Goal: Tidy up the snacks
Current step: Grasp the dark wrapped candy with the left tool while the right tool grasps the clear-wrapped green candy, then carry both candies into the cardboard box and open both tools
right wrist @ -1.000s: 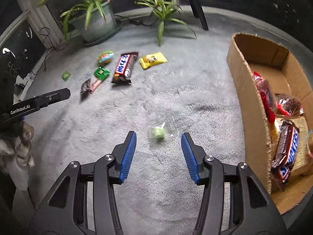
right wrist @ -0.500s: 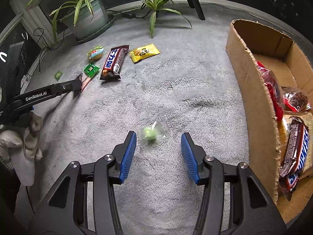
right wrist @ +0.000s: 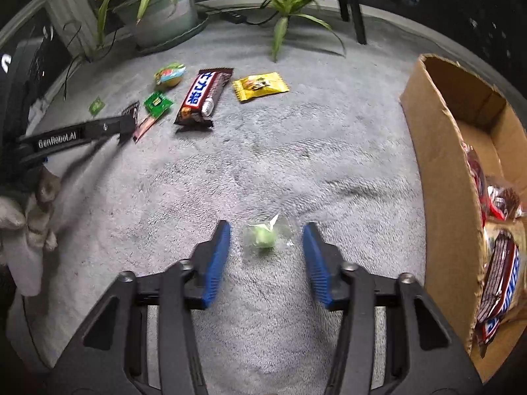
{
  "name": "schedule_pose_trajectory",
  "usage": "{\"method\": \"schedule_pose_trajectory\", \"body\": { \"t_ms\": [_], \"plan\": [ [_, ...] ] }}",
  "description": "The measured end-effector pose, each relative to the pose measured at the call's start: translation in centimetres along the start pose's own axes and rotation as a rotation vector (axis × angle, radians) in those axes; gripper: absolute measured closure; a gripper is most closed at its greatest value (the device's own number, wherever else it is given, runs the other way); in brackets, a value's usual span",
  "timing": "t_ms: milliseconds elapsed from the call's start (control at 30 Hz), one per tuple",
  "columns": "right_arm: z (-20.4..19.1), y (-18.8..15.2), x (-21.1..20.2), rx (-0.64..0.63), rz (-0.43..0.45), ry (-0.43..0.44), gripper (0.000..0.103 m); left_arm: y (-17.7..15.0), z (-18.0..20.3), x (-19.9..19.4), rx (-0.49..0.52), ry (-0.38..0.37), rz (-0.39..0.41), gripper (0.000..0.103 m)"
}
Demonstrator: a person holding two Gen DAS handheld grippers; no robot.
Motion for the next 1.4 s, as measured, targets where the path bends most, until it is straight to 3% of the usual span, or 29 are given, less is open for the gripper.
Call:
{"method": "schedule_pose_trajectory", "body": {
  "t_ms": [33,300,533,667,967,1033,1400],
  "plan": [
    [-0.2,0.1,0.0,-0.021,0.005,-0.015,0.069,0.0,-0.1,0.0,-0.001,-0.001,0.001,0.075],
    [-0.2,0.1,0.0,-0.023,0.004,0.003,0.073,-0.1,-1.1,-0.5,-0.020,-0.009,0.011,0.088],
    [-0.4,0.1,0.0,-0.027,0.004,0.008,0.073,0.0,-1.5,-0.7,-0.063,-0.026,0.018,0.087],
    [-0.2,0.1,0.0,-0.020,0.004,0.014,0.073,0.4,-1.3,-0.4,-0.073,-0.007,0.017,0.070],
    [-0.4,0.1,0.0,-0.035,0.005,0.001,0.073,0.6,0.7,1.2,0.060,0.107,-0.006,0.070],
    [-0.4,0.1,0.0,-0.041,0.005,-0.004,0.073,0.3,0.9,1.3,0.098,0.126,-0.007,0.077],
    [0.1,0.2,-1.3,-0.008,0.042,0.032,0.073,-0.7,-0.2,-0.7,0.067,0.101,0.021,0.081]
  ]
}}
Point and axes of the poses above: each gripper's, at about its wrist camera, not at the fingertips, and x roughly the way its jaws point, z to its right, y to its top, the point moved 4 cm from there along x, roughly the way its jaws point, and after that the axes turned 9 degrees about -y, right-handed, at the moved point
